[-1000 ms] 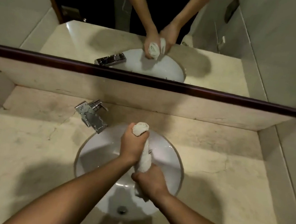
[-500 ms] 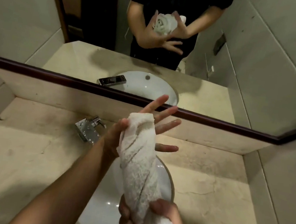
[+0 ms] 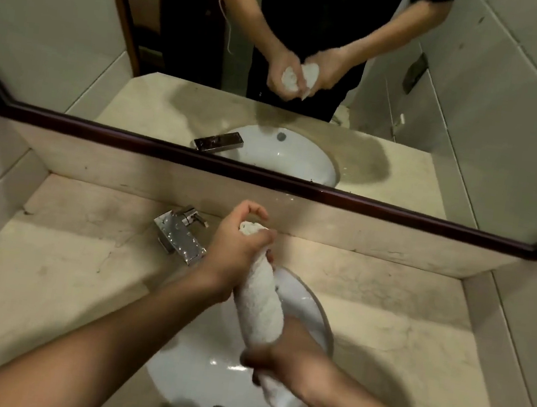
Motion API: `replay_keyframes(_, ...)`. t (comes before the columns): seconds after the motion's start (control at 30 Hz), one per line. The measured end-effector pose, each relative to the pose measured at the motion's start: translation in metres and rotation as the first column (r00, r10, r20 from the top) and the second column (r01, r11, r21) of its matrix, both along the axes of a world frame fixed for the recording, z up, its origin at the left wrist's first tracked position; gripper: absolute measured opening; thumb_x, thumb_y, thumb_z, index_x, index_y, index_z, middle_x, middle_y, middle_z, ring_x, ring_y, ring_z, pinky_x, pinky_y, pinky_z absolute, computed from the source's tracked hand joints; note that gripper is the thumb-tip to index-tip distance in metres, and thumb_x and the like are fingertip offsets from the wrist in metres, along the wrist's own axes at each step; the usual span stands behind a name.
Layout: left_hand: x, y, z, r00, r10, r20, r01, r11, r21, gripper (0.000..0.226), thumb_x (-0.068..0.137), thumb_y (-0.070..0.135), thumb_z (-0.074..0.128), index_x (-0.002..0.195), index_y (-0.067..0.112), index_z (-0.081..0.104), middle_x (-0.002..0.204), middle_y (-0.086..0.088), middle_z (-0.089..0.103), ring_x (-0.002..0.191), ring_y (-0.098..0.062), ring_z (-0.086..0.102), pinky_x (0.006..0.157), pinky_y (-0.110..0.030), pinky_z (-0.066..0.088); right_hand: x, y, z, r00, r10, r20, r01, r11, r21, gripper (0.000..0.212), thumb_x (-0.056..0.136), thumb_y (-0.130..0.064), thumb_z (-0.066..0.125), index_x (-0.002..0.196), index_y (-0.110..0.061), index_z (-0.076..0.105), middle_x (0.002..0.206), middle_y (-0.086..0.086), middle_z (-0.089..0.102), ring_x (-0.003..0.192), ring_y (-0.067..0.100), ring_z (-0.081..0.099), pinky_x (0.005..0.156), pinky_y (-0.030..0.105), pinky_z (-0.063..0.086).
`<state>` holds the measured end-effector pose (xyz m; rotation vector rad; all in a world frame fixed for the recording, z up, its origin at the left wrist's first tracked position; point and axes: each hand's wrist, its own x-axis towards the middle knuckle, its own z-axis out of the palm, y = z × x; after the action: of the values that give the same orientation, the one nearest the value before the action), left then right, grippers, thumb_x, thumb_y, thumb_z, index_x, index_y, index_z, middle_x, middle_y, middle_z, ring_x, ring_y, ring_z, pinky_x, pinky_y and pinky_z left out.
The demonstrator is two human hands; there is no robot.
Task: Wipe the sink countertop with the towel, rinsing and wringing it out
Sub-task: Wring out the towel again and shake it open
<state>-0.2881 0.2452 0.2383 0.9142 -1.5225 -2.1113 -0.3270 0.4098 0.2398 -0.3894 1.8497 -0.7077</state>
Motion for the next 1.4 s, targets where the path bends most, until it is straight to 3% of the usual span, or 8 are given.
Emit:
replay_keyframes(0.17,-0.012,0.005,-0.073,0.97,0.113,0.215,-0.053,0.963,-0.266,0.023,0.088,-0.007,0.056,0.081,0.016,0.053,0.072,-0.014,0.058,0.055,-0.025,0.064,0.055,-0.039,0.054,0.011,-0.008,-0.07,0.968,-0.055,-0.244,0.063,0.998,0.027,0.052,0.073,-0.022,0.075,0.122,-0.019,0.06,0.1,0.0,0.073,0.084,0.015,0.069,0.071,0.031,0.058)
replay_keyframes(0.23,-0.01,0.011,-0.085,0.958,0.119,0.26,-0.024,0.94,-0.34,0.02,0.089,-0.004,0.054,0.082,0.015,0.052,0.069,-0.01,0.062,0.055,-0.023,0.067,0.058,-0.039,0.056,0.021,-0.01,-0.086,0.951,-0.073,-0.301,0.096,0.994,0.06,0.055,0.075,-0.028,0.077,0.124,-0.019,0.055,0.105,0.002,0.07,0.087,0.018,0.068,0.068,0.029,0.057)
replay_keyframes(0.33,-0.012,0.015,-0.097,0.938,0.132,0.321,-0.011,0.936,-0.352,0.021,0.087,0.006,0.055,0.08,0.025,0.05,0.059,0.001,0.063,0.059,-0.025,0.071,0.064,-0.043,0.06,0.027,-0.011,-0.104,0.929,-0.104,-0.356,0.156,0.98,0.123,0.05,0.079,-0.032,0.076,0.119,-0.021,0.049,0.102,0.002,0.064,0.088,0.022,0.066,0.075,0.034,0.058)
replay_keyframes(0.47,-0.016,0.019,-0.114,0.922,0.15,0.357,-0.014,0.934,-0.357,0.009,0.074,0.026,0.051,0.079,0.033,0.048,0.055,0.0,0.065,0.064,-0.029,0.07,0.068,-0.048,0.059,0.031,-0.011,-0.111,0.912,-0.097,-0.398,0.172,0.972,0.159,0.05,0.082,-0.033,0.073,0.122,-0.016,0.048,0.104,0.004,0.062,0.092,0.026,0.064,0.073,0.03,0.049)
replay_keyframes(0.53,-0.018,0.021,-0.119,0.916,0.156,0.369,-0.009,0.929,-0.369,0.008,0.073,0.028,0.05,0.08,0.032,0.048,0.059,-0.002,0.067,0.065,-0.03,0.07,0.068,-0.048,0.059,0.033,-0.009,-0.113,0.909,-0.109,-0.403,0.189,0.968,0.164,0.049,0.081,-0.033,0.071,0.121,-0.016,0.048,0.107,0.006,0.064,0.097,0.028,0.066,0.076,0.032,0.052)
replay_keyframes(0.77,-0.018,0.027,-0.117,0.872,0.164,0.462,0.032,0.921,-0.389,0.017,0.071,0.034,0.049,0.088,0.028,0.047,0.071,-0.007,0.07,0.072,-0.031,0.069,0.073,-0.046,0.058,0.045,-0.008,-0.118,0.916,-0.158,-0.369,0.222,0.965,0.14,0.047,0.072,-0.037,0.063,0.112,-0.019,0.045,0.1,0.006,0.065,0.087,0.03,0.07,0.075,0.047,0.063)
replay_keyframes(1.13,-0.018,0.038,-0.116,0.857,0.167,0.488,0.072,0.898,-0.435,0.018,0.072,0.034,0.047,0.087,0.024,0.048,0.069,-0.006,0.071,0.071,-0.031,0.07,0.072,-0.046,0.059,0.054,0.004,-0.124,0.898,-0.209,-0.388,0.255,0.964,0.072,0.049,0.073,-0.045,0.066,0.112,-0.027,0.041,0.096,-0.002,0.064,0.081,0.021,0.07,0.075,0.042,0.064)
replay_keyframes(1.4,-0.018,0.049,-0.124,0.863,0.179,0.472,0.072,0.882,-0.465,0.012,0.073,0.033,0.049,0.085,0.031,0.049,0.068,-0.006,0.069,0.068,-0.032,0.07,0.069,-0.047,0.06,0.058,0.016,-0.13,0.894,-0.233,-0.383,0.277,0.959,0.064,0.045,0.073,-0.045,0.064,0.107,-0.027,0.04,0.095,-0.002,0.066,0.081,0.021,0.07,0.078,0.042,0.062)
